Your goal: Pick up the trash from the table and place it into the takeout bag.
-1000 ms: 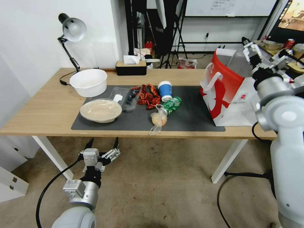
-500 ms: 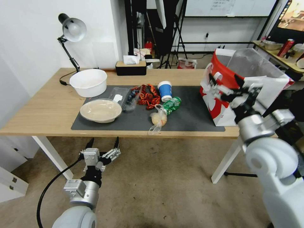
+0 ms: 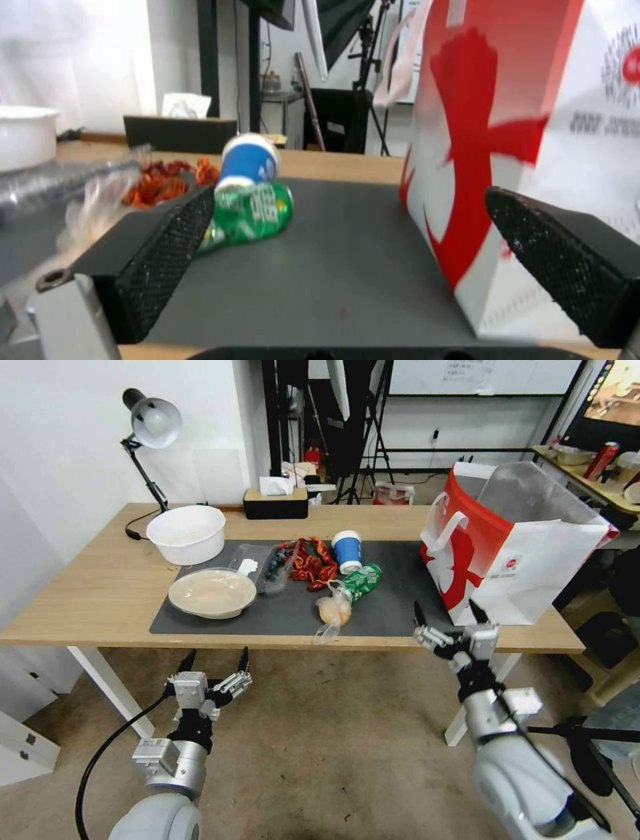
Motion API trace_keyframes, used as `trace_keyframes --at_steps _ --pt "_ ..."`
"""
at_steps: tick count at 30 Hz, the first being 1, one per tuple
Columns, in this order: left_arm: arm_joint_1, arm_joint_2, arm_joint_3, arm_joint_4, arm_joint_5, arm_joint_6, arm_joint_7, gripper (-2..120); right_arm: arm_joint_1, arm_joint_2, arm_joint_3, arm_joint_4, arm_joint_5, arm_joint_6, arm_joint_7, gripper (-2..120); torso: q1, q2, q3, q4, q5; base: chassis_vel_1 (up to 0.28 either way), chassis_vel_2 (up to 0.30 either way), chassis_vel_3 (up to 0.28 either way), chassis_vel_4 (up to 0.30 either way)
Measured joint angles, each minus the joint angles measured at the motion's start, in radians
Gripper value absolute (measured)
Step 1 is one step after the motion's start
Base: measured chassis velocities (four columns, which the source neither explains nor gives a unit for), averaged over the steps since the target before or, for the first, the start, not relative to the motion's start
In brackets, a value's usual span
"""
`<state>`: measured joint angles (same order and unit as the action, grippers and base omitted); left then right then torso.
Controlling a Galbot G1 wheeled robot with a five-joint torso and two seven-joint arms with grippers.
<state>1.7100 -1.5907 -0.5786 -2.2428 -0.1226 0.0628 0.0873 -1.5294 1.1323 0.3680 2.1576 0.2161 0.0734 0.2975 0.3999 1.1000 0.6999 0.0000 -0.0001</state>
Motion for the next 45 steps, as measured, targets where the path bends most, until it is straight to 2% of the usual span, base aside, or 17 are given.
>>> trace_keyframes --at_steps 10,22,33,45 --pt "0.0 0.0 -0.004 0.01 -0.001 -0.011 -0.001 100 -0.041 0.027 -0.044 -0.088 -0.036 0.071 0.036 100 0.0 0.0 0.0 0.0 0.0001 0.0 0.0 0.0 0.0" --pt "-0.001 0.001 -0.006 0.016 -0.001 -0.017 -0.001 100 0.0 0.027 -0.074 -0.069 -0.009 0.042 0.047 100 0.0 0.0 0.0 0.0 0.0 0.0 0.0 0.0 0.0" --pt "-0.001 -0.002 -0.008 0.02 0.0 -0.019 -0.001 100 0.174 0.001 -0.181 -0.043 0.12 -0.101 0.069 100 0.0 0.0 0.0 0.0 0.0 0.0 0.0 0.0 0.0" --pt "0.0 -0.01 -0.012 0.029 0.005 -0.022 -0.001 100 0.426 0.032 -0.36 -0.141 0.273 -0.277 0.151 100 0.0 0.0 0.0 0.0001 0.0 0.0 0.0 0.0 0.0"
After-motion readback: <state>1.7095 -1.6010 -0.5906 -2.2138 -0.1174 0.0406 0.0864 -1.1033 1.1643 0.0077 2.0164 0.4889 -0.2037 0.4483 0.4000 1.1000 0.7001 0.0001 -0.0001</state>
